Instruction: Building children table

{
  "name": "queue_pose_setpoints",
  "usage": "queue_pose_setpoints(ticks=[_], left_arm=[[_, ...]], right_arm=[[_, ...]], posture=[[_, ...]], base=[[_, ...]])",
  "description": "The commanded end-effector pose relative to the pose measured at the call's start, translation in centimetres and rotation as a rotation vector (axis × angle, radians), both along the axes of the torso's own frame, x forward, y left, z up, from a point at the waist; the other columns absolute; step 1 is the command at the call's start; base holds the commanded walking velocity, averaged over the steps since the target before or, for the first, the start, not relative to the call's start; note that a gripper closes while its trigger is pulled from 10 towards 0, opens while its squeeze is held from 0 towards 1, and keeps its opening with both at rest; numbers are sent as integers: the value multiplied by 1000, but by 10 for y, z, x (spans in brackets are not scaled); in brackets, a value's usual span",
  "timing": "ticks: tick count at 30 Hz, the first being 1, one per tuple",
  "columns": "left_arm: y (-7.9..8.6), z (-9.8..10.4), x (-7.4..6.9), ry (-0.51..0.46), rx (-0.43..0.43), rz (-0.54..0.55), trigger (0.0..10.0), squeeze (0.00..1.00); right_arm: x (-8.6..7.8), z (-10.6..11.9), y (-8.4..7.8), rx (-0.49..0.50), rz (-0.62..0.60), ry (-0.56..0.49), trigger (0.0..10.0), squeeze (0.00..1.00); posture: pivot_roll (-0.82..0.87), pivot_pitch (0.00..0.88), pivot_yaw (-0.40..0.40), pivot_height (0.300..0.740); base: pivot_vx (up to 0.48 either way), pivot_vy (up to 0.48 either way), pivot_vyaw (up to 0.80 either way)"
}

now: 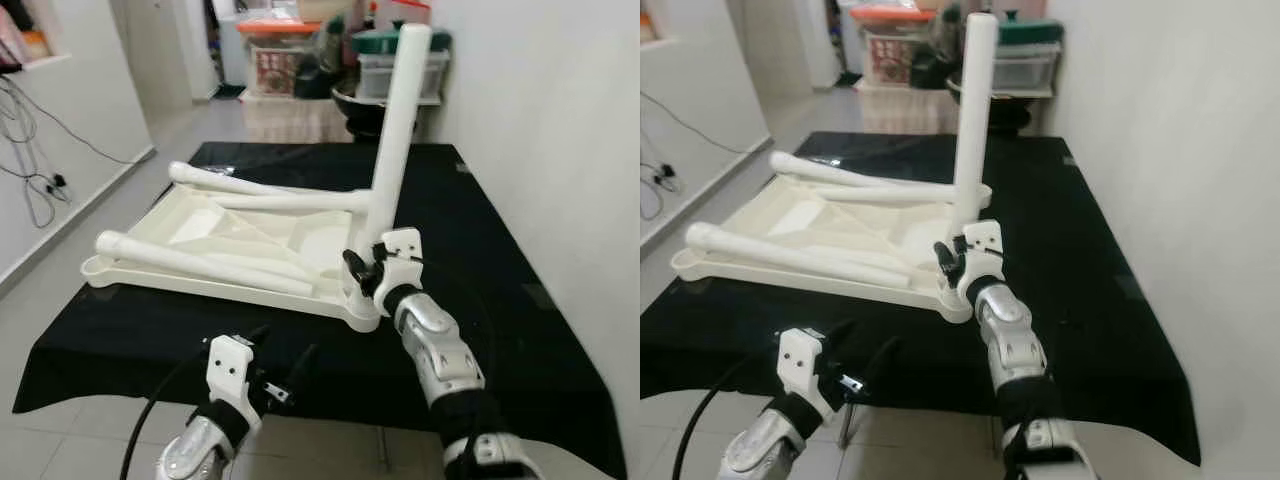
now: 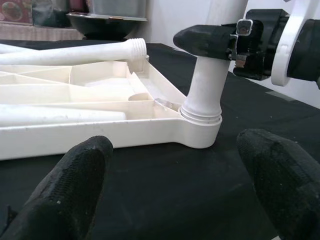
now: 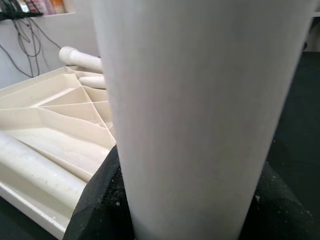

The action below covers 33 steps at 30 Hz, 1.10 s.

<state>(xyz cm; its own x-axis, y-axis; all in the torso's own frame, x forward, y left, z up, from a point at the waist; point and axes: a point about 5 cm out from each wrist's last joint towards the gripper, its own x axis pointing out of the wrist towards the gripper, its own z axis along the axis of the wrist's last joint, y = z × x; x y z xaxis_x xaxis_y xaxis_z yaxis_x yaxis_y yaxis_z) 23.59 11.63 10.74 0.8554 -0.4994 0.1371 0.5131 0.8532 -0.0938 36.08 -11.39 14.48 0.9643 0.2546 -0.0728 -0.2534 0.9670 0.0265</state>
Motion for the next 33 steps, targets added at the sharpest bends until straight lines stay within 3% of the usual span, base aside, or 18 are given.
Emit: queue_pose_setpoints(ticks=[1,2,3,4,5,6,7,10,16,17,24,25,26,29,30,33], left_arm=[[0,-1,0,10,4,-12,10000,0],[-1,-1,1,12,7,-18,10000,0],[-1,-1,1,12,7,-18,10000,0],[-1,-2,1,11,8,-17,10000,0],[-1,-2,1,9,9,-11,10000,0],[-1,-2,1,8,10,-7,10000,0],[-1,-2,1,7,10,-2,10000,0],[-1,-2,2,7,9,1,10000,0],[-2,-3,2,9,8,-6,10000,0],[-3,-3,3,10,7,-8,10000,0],[-5,-2,3,8,3,-9,10000,0],[-5,-2,3,7,2,-9,10000,0],[-5,-2,3,6,2,-7,10000,0],[-5,-2,3,5,2,-6,10000,0],[-5,-2,3,5,2,-5,10000,0],[-5,-1,3,4,1,-4,10000,0]], right_arm=[[-11,-45,-7,1,-41,215,0,0],[-4,-38,5,1,6,202,0,0],[-4,-38,5,1,6,202,0,0],[-3,-35,11,1,33,202,1608,0],[-2,-31,19,-1,81,188,10000,0],[-2,-29,24,-4,114,177,10000,0],[-3,-27,28,6,164,173,10000,1000],[-10,-18,36,10,215,159,10000,1000],[-15,4,45,9,490,64,10000,1000],[-16,11,43,-16,593,30,10000,0],[-9,11,31,-149,735,22,10000,0],[-8,13,29,-157,751,27,9490,0],[-4,16,27,-160,758,30,784,0],[-3,18,26,-160,759,30,784,0],[0,21,24,-169,757,26,0,0],[5,27,20,-181,769,23,0,0]], posture=[[26,62,2,740],[38,54,-7,740],[38,54,-7,740],[39,53,-8,740],[40,50,-10,740],[41,49,-11,740],[44,46,-17,740],[43,42,-18,740],[42,35,-19,740],[41,32,-21,740],[45,34,-25,740],[47,37,-25,740],[45,40,-25,740],[45,40,-25,740],[44,41,-25,740],[40,50,-24,740]], base=[[0,0,0],[0,0,0],[0,0,0],[0,0,0],[0,0,0],[0,0,0],[0,0,0],[0,0,0],[0,0,0],[0,0,0],[0,0,0],[0,0,0],[0,0,0],[0,0,0],[0,0,0],[0,0,0]])
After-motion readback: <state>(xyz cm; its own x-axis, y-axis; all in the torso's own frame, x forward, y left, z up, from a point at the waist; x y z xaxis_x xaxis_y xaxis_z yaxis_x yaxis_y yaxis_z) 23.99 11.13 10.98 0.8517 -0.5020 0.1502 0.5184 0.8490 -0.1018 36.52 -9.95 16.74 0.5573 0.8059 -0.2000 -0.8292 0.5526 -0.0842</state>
